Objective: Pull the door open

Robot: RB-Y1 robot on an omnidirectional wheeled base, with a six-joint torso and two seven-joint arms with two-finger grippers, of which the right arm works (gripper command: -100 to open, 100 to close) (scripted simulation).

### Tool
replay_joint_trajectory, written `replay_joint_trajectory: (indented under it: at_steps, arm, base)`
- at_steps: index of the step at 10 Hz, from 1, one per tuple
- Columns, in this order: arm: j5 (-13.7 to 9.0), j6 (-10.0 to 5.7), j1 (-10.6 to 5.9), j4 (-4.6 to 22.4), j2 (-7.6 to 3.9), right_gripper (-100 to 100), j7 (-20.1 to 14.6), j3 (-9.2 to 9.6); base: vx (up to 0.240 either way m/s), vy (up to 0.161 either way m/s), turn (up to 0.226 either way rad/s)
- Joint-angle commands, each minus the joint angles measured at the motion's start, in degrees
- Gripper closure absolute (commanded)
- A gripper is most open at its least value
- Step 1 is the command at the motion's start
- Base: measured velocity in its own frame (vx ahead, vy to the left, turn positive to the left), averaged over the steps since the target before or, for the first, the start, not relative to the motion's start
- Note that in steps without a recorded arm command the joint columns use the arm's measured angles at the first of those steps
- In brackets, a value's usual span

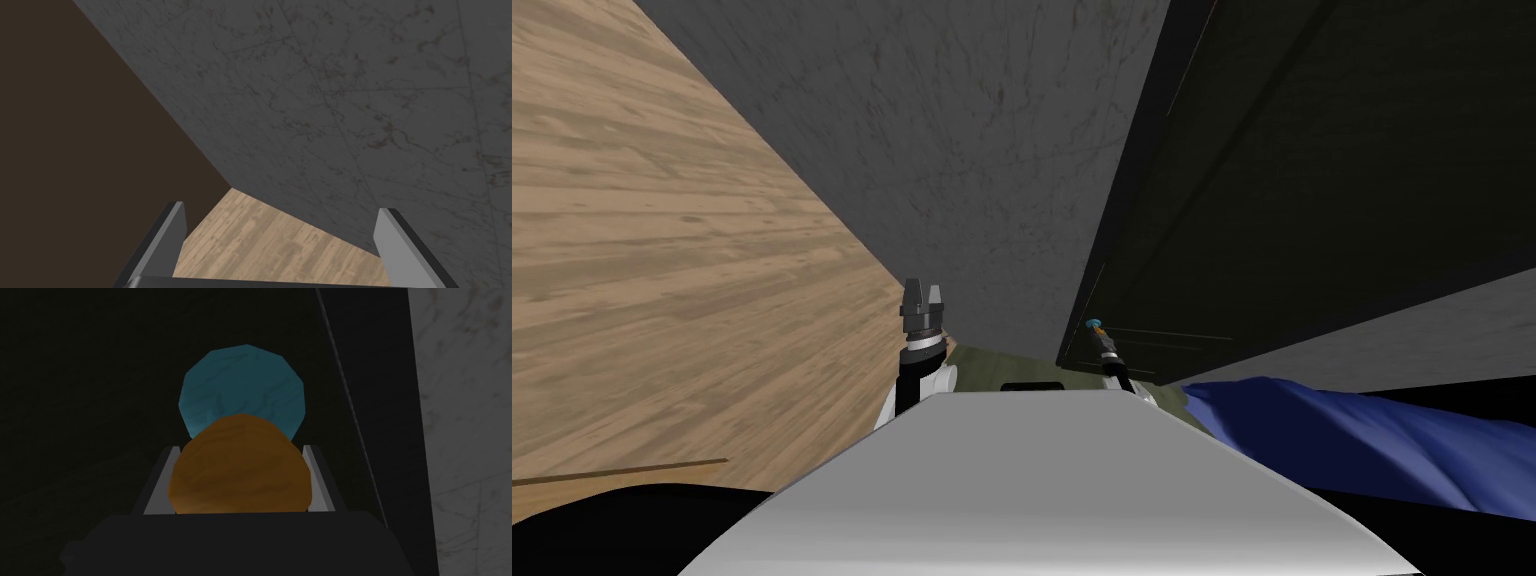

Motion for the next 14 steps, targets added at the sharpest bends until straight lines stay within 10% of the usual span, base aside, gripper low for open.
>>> replay_joint_trajectory:
  at_steps: [1,14]
  arm:
    - [-0.2,0.23,0.22,-0.3,0.31,100,-1.6,0.32]
    - [-5.5,0.54,-0.02,-0.4,-0.12,100,-20.1,3.02]
  base:
    - [-0.022,-0.008,0.023]
    - [-0.034,-0.013,0.038]
